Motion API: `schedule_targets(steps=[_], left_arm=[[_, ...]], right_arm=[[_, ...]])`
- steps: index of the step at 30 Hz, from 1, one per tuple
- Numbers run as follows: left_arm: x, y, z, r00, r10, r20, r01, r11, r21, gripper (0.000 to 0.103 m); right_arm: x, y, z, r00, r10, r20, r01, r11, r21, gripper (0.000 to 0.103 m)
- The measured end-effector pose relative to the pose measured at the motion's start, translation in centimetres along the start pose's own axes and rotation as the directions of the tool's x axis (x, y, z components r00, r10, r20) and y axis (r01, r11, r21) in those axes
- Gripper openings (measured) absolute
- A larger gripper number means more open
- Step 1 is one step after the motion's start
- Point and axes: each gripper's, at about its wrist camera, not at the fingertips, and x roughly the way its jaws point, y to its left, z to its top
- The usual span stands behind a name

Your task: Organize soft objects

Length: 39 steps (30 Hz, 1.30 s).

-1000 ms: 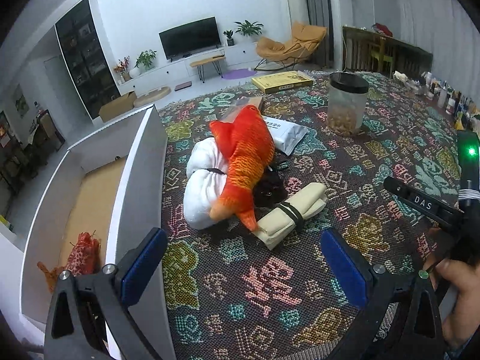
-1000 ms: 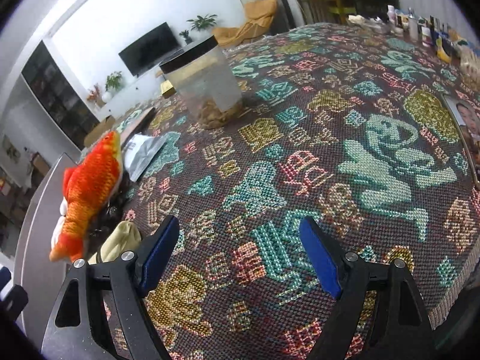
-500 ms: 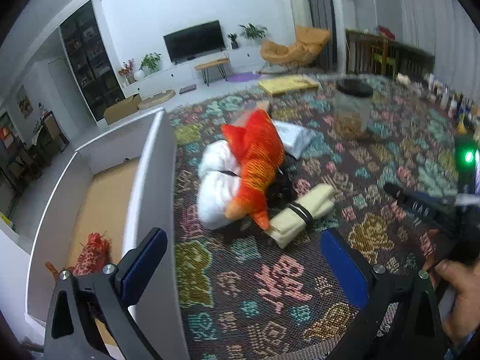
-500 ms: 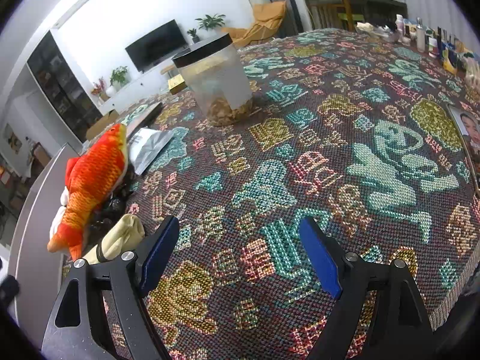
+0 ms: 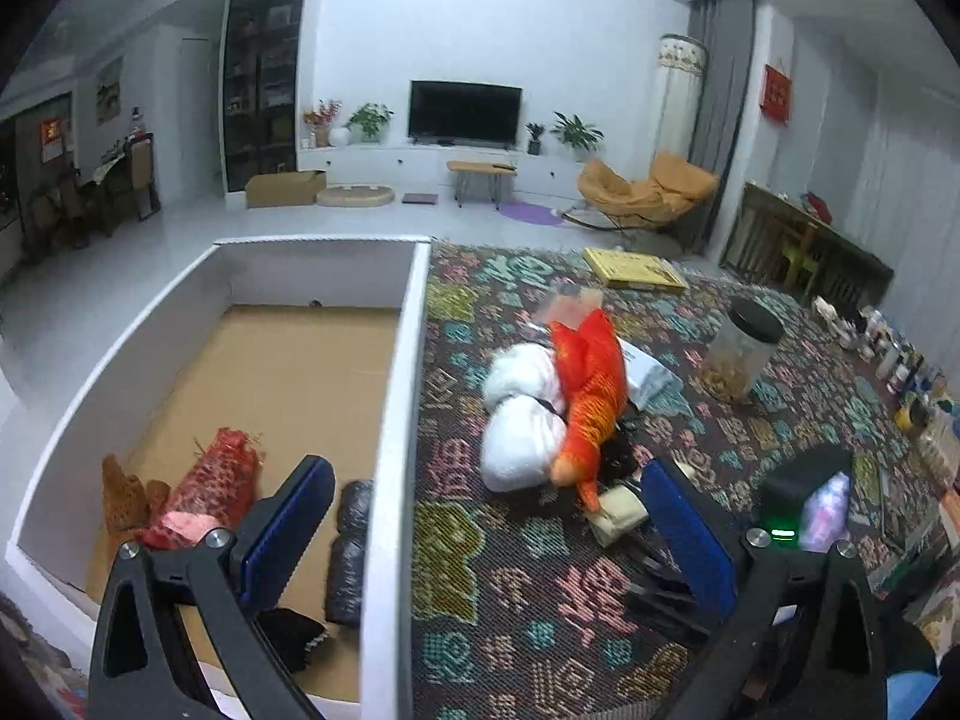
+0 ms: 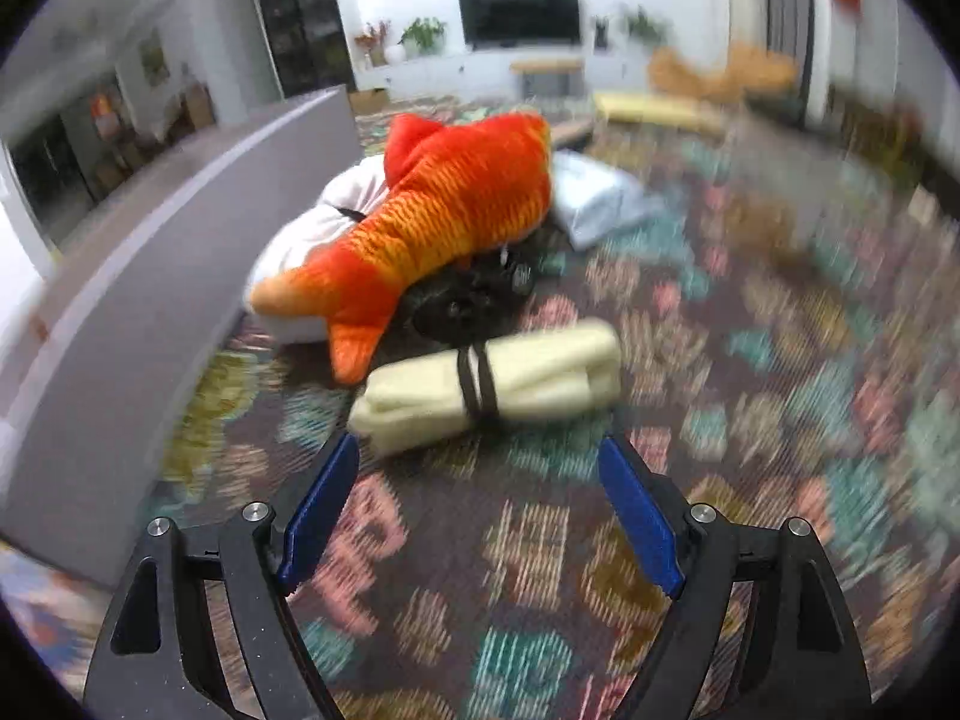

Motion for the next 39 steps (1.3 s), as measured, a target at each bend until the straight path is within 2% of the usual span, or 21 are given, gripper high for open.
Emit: schedule_targets(steps=[2, 5, 7, 8, 9, 10, 11, 12, 14, 17, 20, 23, 26, 27, 30, 32, 33, 34, 35, 37, 39], left_arm=[[0.3, -0.8, -0.4, 1.000, -0.009, -0.012, 0.009, 1.000, 0.023, 0.102], [0.7, -2.0, -0.9, 0.999, -0.028, -0.033, 0.030, 0.998, 0.056, 0.102], [0.8, -2.8, -1.2, 0.998, -0.037, -0.041, 0.040, 0.996, 0.078, 0.102], [0.9, -3.1, -1.4, 0.998, -0.041, -0.044, 0.045, 0.995, 0.087, 0.102], [0.9, -3.5, -1.6, 0.998, -0.047, -0.047, 0.052, 0.994, 0.096, 0.102], [1.1, -3.9, -1.7, 0.997, -0.053, -0.051, 0.058, 0.993, 0.101, 0.102], [1.2, -4.3, -1.9, 0.996, -0.060, -0.059, 0.066, 0.992, 0.106, 0.102], [1.4, -4.7, -2.1, 0.995, -0.069, -0.069, 0.076, 0.991, 0.111, 0.102], [1.8, -5.5, -2.5, 0.992, -0.084, -0.091, 0.095, 0.988, 0.119, 0.102], [2.5, -7.3, -3.3, 0.986, -0.109, -0.124, 0.126, 0.982, 0.142, 0.102], [4.8, -9.5, -4.8, 0.978, -0.103, -0.184, 0.137, 0.973, 0.184, 0.102], [8.0, -10.6, -6.4, 0.967, -0.084, -0.240, 0.132, 0.973, 0.191, 0.102], [11.6, -11.9, -8.0, 0.959, -0.034, -0.281, 0.100, 0.969, 0.226, 0.102], [12.7, -12.4, -8.4, 0.957, -0.015, -0.291, 0.091, 0.964, 0.249, 0.102], [14.8, -13.4, -8.7, 0.956, 0.016, -0.291, 0.072, 0.955, 0.288, 0.102], [15.9, -13.7, -8.5, 0.957, 0.015, -0.288, 0.074, 0.952, 0.296, 0.102], [16.3, -13.7, -8.3, 0.956, 0.014, -0.292, 0.077, 0.952, 0.296, 0.102], [16.7, -13.6, -8.1, 0.955, 0.001, -0.296, 0.088, 0.954, 0.288, 0.102], [16.9, -13.4, -7.9, 0.954, -0.016, -0.300, 0.101, 0.958, 0.270, 0.102], [17.4, -12.7, -7.7, 0.950, -0.051, -0.309, 0.123, 0.968, 0.220, 0.103], [17.4, -12.4, -7.8, 0.955, -0.059, -0.291, 0.127, 0.967, 0.222, 0.103]], right_arm=[[0.9, 1.4, 0.7, 1.000, -0.017, 0.001, 0.017, 0.997, -0.080, 0.085], [2.8, 2.1, 1.2, 0.996, -0.088, -0.008, 0.086, 0.985, -0.148, 0.085], [3.4, -0.1, 1.4, 0.996, -0.093, -0.017, 0.091, 0.992, -0.086, 0.084], [3.6, -1.6, 1.3, 0.992, -0.123, -0.027, 0.122, 0.992, -0.043, 0.084], [4.0, -3.9, 0.8, 0.986, -0.159, -0.054, 0.161, 0.986, 0.035, 0.084], [4.4, -6.1, 0.4, 0.983, -0.161, -0.091, 0.171, 0.978, 0.120, 0.084], [4.4, -9.7, -0.2, 0.983, -0.145, -0.116, 0.171, 0.950, 0.263, 0.084], [4.1, -12.3, -0.5, 0.978, -0.176, -0.114, 0.205, 0.922, 0.329, 0.084], [3.5, -16.9, -0.6, 0.944, -0.302, -0.131, 0.329, 0.867, 0.373, 0.084], [2.0, -24.7, -1.3, 0.924, -0.351, -0.152, 0.378, 0.781, 0.497, 0.084], [-0.8, -30.1, -3.2, 0.950, -0.296, -0.104, 0.292, 0.717, 0.633, 0.084], [-2.1, -31.1, -5.4, 0.964, -0.250, -0.086, 0.239, 0.686, 0.687, 0.084], [-0.9, -29.5, -5.6, 0.968, -0.191, -0.163, 0.250, 0.699, 0.670, 0.085], [-0.9, -28.6, -5.3, 0.967, -0.200, -0.158, 0.254, 0.713, 0.654, 0.085], [0.3, -25.6, -3.7, 0.945, -0.241, -0.221, 0.323, 0.786, 0.527, 0.085], [1.3, -23.9, -3.4, 0.943, -0.228, -0.244, 0.321, 0.818, 0.477, 0.085], [1.8, -22.9, -3.2, 0.937, -0.236, -0.256, 0.332, 0.826, 0.455, 0.087], [2.0, -22.0, -3.1, 0.924, -0.280, -0.261, 0.370, 0.828, 0.422, 0.087], [1.9, -21.4, -3.1, 0.922, -0.295, -0.251, 0.377, 0.830, 0.412, 0.086], [1.7, -21.0, -3.3, 0.927, -0.290, -0.239, 0.367, 0.832, 0.416, 0.086], [1.5, -21.7, -3.8, 0.937, -0.265, -0.227, 0.343, 0.821, 0.456, 0.090]])
